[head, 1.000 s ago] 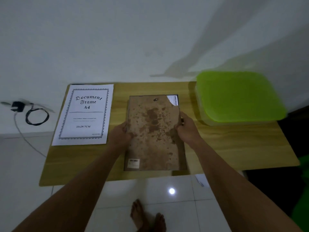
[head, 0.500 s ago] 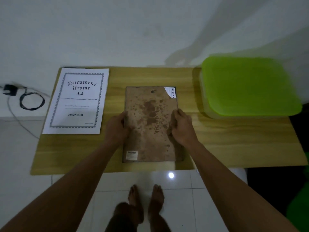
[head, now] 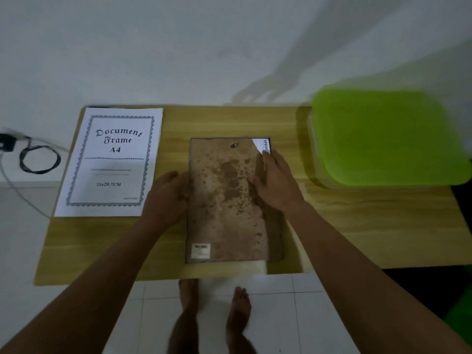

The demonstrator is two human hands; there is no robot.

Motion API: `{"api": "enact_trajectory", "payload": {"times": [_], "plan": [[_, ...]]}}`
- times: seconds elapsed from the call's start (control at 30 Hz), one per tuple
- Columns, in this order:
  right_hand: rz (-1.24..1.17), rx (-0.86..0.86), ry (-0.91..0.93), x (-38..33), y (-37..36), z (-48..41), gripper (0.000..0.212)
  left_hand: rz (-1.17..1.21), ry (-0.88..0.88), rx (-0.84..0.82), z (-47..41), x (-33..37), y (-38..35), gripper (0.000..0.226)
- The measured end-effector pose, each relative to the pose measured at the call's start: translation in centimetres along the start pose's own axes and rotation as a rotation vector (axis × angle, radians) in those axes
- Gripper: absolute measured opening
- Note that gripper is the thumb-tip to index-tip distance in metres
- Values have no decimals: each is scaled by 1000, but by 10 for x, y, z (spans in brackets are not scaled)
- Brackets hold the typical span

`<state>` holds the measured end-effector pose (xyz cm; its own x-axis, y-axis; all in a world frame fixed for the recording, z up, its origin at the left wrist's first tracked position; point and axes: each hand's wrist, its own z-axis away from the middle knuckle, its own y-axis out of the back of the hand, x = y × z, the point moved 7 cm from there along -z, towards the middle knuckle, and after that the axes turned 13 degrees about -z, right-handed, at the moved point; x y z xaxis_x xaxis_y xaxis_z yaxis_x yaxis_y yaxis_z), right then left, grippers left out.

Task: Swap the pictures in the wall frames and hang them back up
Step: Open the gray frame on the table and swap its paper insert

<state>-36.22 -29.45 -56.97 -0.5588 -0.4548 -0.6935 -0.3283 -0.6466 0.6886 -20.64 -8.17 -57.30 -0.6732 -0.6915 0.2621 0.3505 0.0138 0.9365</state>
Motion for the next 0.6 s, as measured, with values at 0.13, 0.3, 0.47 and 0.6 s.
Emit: {"api": "enact_trajectory", "payload": {"times": [0.13,0.3,0.47,0.6], "plan": [[75,-131,-119,16,-10,-34,92,-70,-20,-101,-3,-5,-18,65],[-32,-83,-103,10,-9,-45,70,-37,5,-114,-5,-2,-18,62],[-127,-57,-165,10,-11,-55,59,-24,33,-128,-5,-2,-18,60],[-184,-53,-187,14,-8,-60,56,-3,42,-133,-6,-1,-17,60]]}}
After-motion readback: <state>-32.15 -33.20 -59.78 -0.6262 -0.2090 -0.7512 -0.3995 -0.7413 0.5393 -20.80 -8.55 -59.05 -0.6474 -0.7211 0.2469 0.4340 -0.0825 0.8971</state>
